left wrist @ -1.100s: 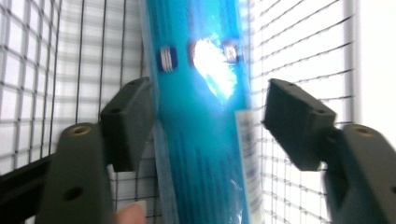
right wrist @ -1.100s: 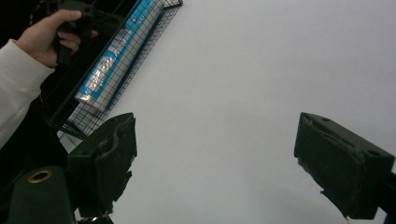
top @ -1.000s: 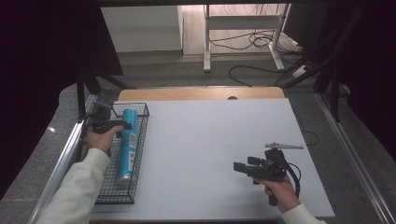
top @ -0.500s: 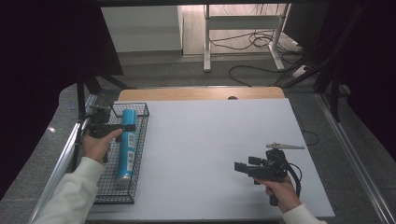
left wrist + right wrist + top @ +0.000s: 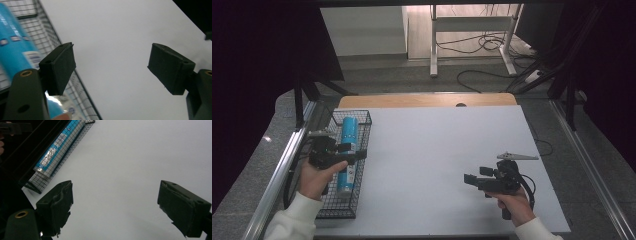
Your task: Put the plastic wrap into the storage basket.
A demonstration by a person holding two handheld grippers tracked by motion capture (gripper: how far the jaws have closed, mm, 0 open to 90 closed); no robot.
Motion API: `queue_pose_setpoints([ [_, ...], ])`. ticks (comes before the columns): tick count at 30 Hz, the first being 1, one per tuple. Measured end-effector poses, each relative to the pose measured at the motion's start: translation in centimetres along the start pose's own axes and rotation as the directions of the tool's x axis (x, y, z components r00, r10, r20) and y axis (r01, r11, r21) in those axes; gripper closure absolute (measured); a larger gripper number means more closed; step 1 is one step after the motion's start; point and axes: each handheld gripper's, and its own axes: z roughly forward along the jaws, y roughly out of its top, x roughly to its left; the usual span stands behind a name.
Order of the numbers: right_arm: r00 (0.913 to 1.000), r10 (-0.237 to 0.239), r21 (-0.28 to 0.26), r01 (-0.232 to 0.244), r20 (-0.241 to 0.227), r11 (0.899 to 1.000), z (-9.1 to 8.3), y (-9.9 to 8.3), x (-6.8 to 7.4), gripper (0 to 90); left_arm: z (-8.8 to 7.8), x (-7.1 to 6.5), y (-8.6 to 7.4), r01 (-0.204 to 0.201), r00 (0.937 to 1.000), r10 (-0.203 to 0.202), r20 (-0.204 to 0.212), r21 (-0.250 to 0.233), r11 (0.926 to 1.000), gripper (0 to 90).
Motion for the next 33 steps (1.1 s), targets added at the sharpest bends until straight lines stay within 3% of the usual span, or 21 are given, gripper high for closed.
queue_pose_setpoints([
  [3,0.9987,-0.049,0.002,0.049,0.017,0.999,-0.1,-0.2,0.1,13.7,-0.2,-1.4,-0.7,-0.054,0.9985,0.053,0.008,0.027,0.9982,22.7],
  [7,0.9958,-0.087,0.008,0.086,0.029,0.996,-0.4,-0.5,0.1,13.7,-0.2,-3.4,-2.0,-0.132,0.9913,0.131,0.014,0.084,0.9877,22.7],
  [9,0.9960,-0.083,0.009,0.082,0.033,0.997,-0.6,-0.7,-0.1,13.7,0.0,-4.5,-2.5,-0.148,0.9880,0.144,0.056,0.080,0.9857,22.7],
  [15,0.9960,-0.086,0.004,0.086,0.025,0.996,-1.2,-1.2,-0.4,13.7,2.2,-7.6,-3.5,-0.216,0.9684,0.200,0.148,0.100,0.9712,22.9],
  [19,0.9951,-0.098,-0.004,0.098,0.002,0.995,-1.6,-1.6,-0.7,13.7,3.5,-7.8,-3.6,-0.225,0.9672,0.206,0.149,0.126,0.9662,22.9],
  [26,0.9909,-0.134,-0.017,0.134,-0.002,0.991,-1.6,-1.8,-0.6,13.7,3.8,-7.5,-4.0,-0.192,0.9717,0.171,0.163,0.124,0.9735,22.9],
  [33,0.9861,-0.166,-0.006,0.166,0.002,0.986,-1.4,-2.0,-0.4,13.7,4.0,-7.6,-4.2,-0.199,0.9713,0.178,0.157,0.130,0.9712,22.7],
])
